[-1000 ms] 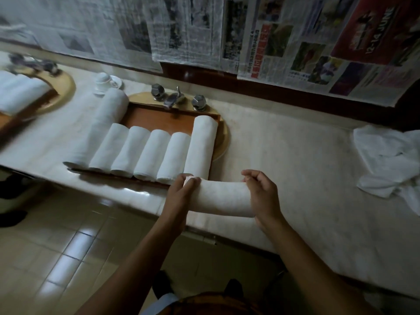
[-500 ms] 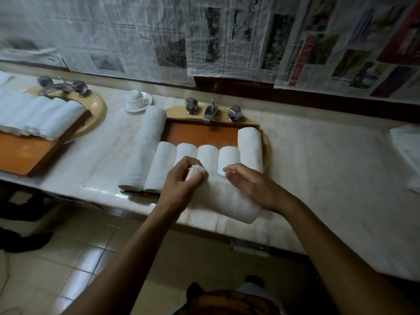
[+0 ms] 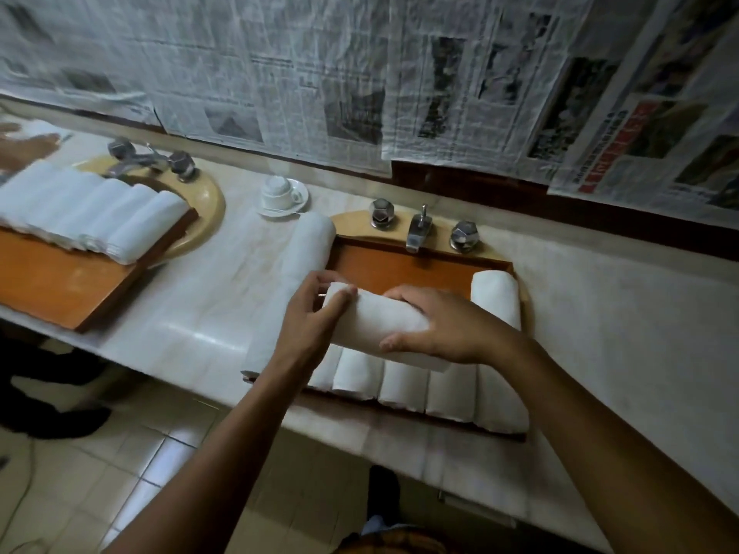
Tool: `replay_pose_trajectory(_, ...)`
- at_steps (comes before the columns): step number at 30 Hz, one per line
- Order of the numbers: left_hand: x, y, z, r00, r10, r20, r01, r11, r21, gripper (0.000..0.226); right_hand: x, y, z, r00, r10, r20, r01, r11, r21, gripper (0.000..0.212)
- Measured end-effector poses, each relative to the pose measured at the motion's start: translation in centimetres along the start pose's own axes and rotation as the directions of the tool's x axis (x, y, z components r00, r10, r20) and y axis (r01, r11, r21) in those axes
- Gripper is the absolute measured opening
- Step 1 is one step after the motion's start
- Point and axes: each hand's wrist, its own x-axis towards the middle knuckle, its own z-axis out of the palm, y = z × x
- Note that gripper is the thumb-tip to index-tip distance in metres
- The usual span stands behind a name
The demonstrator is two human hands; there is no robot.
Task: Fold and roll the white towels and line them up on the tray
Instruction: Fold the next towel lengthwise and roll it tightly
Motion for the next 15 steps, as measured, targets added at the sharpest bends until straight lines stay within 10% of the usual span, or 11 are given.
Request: replay_pose_trajectory(15, 7.8, -10.5, -9.0, 0.919, -0.348, -0.187, 0.394, 0.838, 0.378, 0.057, 20.4, 6.7, -1.5, 0.959, 0.216, 0.183, -0.175, 0.961, -0.213, 0.059)
